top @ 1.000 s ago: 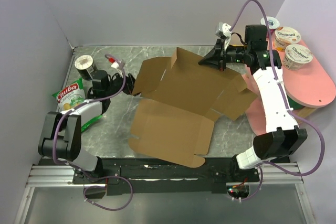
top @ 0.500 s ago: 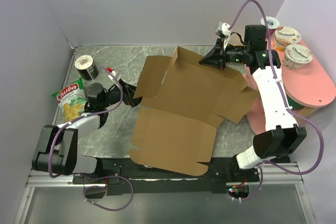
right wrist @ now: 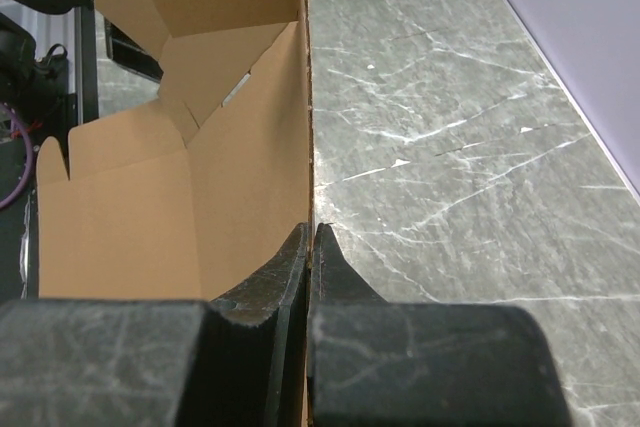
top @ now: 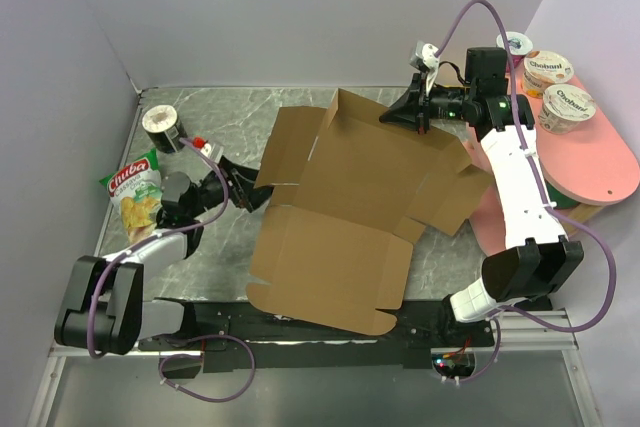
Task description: Fold the paper box
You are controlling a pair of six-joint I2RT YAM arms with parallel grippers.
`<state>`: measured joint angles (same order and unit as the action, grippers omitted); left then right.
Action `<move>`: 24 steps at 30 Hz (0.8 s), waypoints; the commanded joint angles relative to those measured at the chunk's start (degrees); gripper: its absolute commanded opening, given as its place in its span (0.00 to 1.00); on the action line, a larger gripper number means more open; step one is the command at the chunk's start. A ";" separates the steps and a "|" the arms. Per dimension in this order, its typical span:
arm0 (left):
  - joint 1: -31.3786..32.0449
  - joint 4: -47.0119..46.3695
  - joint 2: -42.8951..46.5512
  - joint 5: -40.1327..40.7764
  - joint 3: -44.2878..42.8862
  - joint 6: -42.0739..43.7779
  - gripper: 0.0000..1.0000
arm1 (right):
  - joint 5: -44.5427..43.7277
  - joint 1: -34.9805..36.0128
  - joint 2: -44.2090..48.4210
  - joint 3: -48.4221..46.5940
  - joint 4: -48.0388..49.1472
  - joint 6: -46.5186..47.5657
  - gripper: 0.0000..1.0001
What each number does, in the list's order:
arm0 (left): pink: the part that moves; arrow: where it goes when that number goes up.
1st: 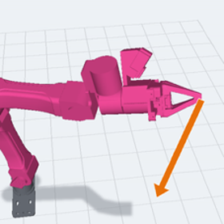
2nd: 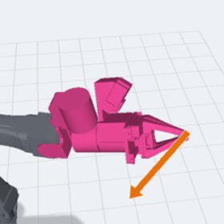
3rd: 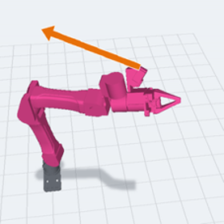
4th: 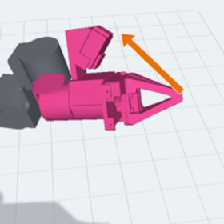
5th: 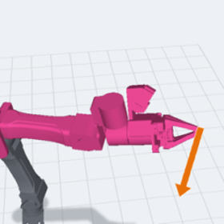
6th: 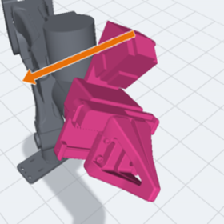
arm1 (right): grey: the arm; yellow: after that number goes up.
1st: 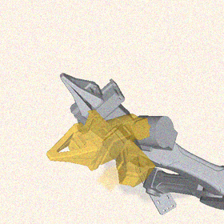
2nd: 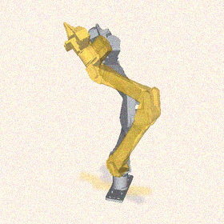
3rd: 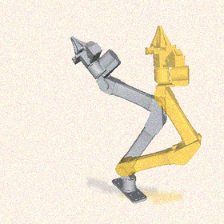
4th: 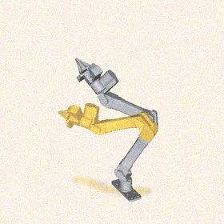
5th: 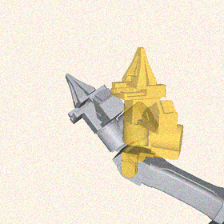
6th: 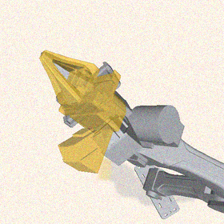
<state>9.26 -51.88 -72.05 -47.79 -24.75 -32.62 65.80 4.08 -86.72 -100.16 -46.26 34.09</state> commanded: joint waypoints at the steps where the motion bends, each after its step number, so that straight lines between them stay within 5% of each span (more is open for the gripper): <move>1: 0.50 -9.20 1.13 -3.80 2.16 -4.20 0.96 | 0.20 -0.47 0.41 -0.39 1.96 -0.60 0.00; 24: 8.58 -20.36 -11.78 -3.54 -0.91 -7.10 0.90 | 1.70 -0.47 1.90 2.07 3.46 -1.48 0.00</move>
<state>16.62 -65.10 -81.01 -50.11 -23.24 -38.61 65.78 3.84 -86.72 -98.56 -45.67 33.76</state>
